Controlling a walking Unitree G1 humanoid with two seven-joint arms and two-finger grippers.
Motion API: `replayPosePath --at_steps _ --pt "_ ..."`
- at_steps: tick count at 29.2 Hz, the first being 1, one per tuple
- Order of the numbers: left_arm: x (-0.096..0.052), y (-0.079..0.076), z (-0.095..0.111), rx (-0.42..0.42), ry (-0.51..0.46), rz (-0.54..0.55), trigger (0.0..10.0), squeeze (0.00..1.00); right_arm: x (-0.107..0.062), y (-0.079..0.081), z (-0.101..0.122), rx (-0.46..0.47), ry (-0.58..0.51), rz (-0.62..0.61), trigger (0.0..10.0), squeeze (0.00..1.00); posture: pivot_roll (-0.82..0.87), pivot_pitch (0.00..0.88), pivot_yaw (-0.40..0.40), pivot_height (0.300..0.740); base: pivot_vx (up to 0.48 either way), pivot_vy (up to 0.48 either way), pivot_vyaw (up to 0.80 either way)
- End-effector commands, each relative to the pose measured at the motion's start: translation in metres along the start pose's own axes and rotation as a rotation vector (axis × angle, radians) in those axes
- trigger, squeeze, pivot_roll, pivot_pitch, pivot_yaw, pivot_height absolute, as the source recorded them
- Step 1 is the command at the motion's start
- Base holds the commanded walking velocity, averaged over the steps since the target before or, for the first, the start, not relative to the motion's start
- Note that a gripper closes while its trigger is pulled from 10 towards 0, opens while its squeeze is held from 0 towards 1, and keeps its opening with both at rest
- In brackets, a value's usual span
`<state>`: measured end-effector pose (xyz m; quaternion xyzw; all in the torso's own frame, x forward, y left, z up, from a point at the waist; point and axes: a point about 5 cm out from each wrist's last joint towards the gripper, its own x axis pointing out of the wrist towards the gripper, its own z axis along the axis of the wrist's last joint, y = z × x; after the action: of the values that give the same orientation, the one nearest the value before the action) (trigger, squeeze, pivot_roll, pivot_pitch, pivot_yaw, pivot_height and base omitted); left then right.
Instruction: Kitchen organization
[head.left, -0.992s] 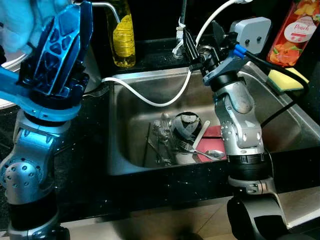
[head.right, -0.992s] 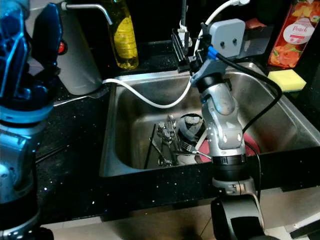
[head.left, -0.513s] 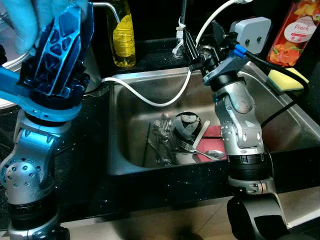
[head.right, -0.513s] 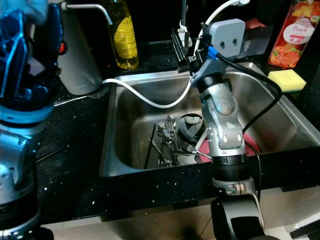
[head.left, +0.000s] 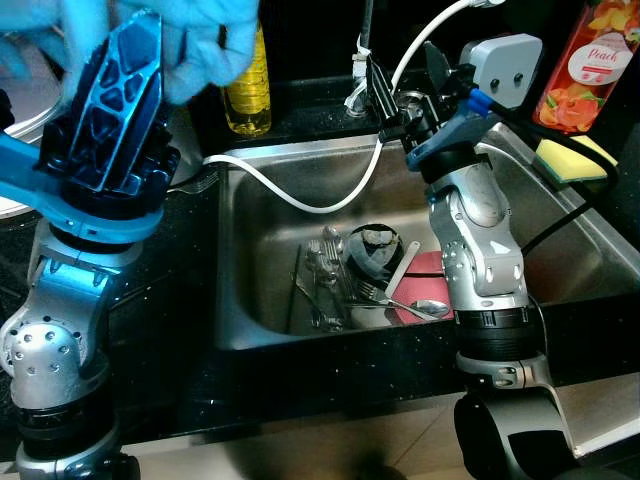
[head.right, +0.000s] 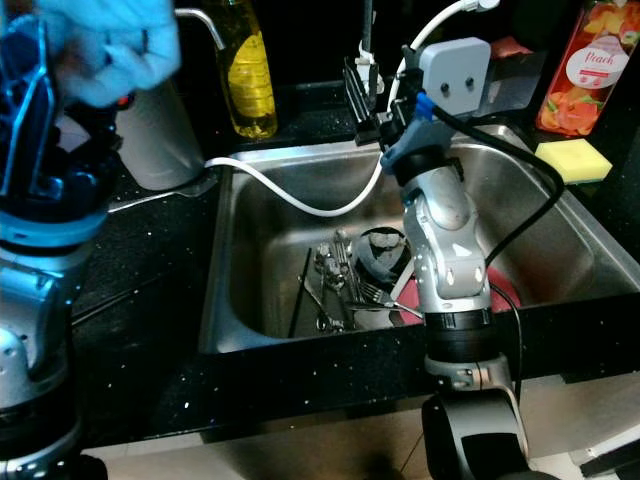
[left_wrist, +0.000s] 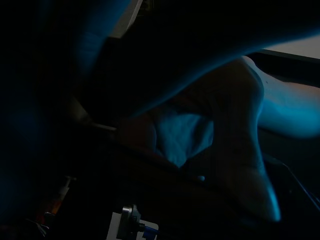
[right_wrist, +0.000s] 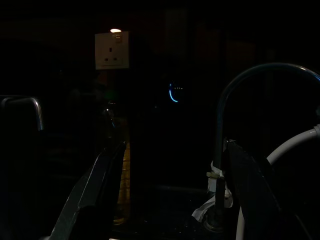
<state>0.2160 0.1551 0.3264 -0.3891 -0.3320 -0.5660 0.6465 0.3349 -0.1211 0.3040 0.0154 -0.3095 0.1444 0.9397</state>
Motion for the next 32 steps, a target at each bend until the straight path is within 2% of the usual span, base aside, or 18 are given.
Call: replayPosePath --at_steps 1,32 --pt "0.0007 -0.0016 0.0002 0.017 0.016 -0.007 10.0 0.0 0.0 -0.0011 -0.0023 0.002 0.005 -0.009 10.0 0.0 -0.06 0.0 0.069 0.74 0.0 0.0 0.0" --pt "0.0001 -0.0015 -0.0014 0.014 0.024 -0.01 10.0 0.0 0.0001 0.0004 -0.0038 0.0 0.01 -0.003 10.0 0.0 -0.06 0.0 0.071 0.74 0.0 0.0 0.0"
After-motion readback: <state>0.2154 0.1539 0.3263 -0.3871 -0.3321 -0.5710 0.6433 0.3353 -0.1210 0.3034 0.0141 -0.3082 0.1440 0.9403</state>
